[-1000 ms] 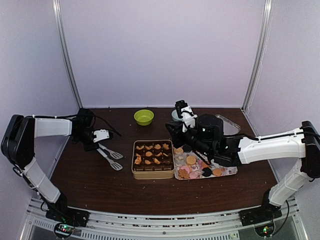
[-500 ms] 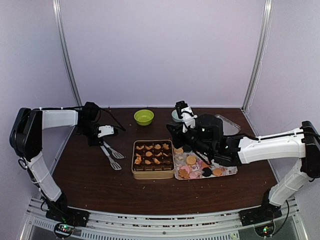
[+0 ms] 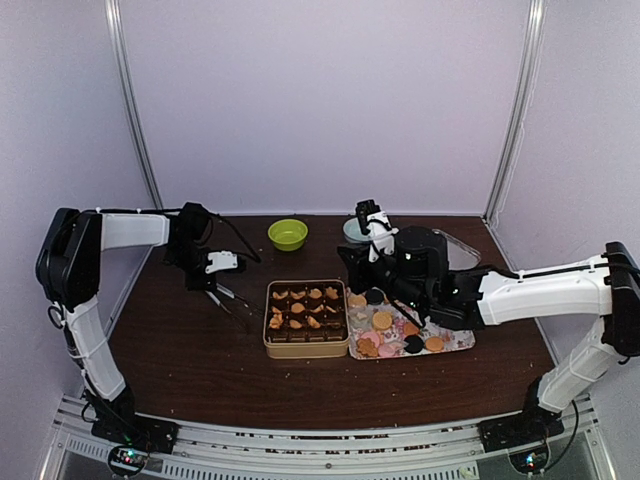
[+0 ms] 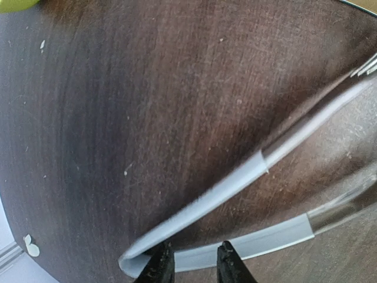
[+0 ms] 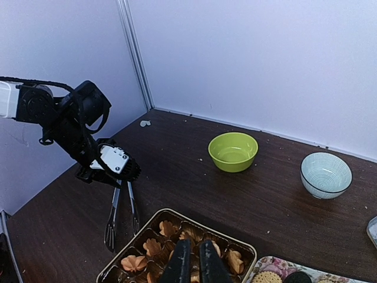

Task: Pack the cookies
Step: Adjust the clamp at the center of the board.

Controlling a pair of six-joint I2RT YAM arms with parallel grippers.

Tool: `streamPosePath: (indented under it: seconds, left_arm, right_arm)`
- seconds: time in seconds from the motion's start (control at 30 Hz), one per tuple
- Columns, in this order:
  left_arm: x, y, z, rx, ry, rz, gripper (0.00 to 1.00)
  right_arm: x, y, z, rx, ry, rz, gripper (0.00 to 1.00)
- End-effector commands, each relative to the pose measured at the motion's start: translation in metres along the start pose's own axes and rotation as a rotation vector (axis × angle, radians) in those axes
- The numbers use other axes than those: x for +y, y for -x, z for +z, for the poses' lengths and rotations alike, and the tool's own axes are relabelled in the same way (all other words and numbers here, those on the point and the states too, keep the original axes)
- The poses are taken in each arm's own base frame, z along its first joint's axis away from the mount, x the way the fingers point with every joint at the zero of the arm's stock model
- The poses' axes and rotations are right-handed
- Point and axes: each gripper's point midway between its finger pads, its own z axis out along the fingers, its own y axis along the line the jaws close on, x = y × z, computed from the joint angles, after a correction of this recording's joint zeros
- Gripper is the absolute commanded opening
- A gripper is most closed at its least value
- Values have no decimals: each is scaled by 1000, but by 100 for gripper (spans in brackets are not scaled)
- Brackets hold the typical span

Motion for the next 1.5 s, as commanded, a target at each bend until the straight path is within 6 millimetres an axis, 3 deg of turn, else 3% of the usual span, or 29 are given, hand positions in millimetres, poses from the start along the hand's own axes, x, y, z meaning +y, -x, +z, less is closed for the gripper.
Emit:
streamPosePath:
  seconds: [0.0,0.4,0.6,0.87,1.0,1.1,1.17,1.3,1.47]
  left_arm:
    - [-2,10,-5,-17,-36,19,27]
    - [-14,4,11,34,-129,38,27]
    - [-6,17,3,23,-147,55,28]
    - [-16,6,4,71,-178,22,27]
    - [10,6,-23,84,-108,-237,46]
    - [20,0,-45,72,-103,-516,50]
    - [16,-10,-53,56,-103,-692,52]
    - [-10,-22,-44,83,-150,-809,55]
    - [-16,-11,-26,72,-243,-922,55]
  right_arm:
    - [-6,13,-7,-27,-17,26,7]
    - [-7,12,-6,-18,-11,40,5]
    - [-7,11,-9,-11,-4,51,4]
    - [-2,13,-6,-7,18,51,3]
    - [-1,14,-6,-6,21,45,3]
    - [-1,12,-5,-4,18,43,3]
    - [-1,10,-4,0,20,39,3]
    - [0,11,-3,-4,23,39,3]
    - [1,16,-5,-9,24,39,3]
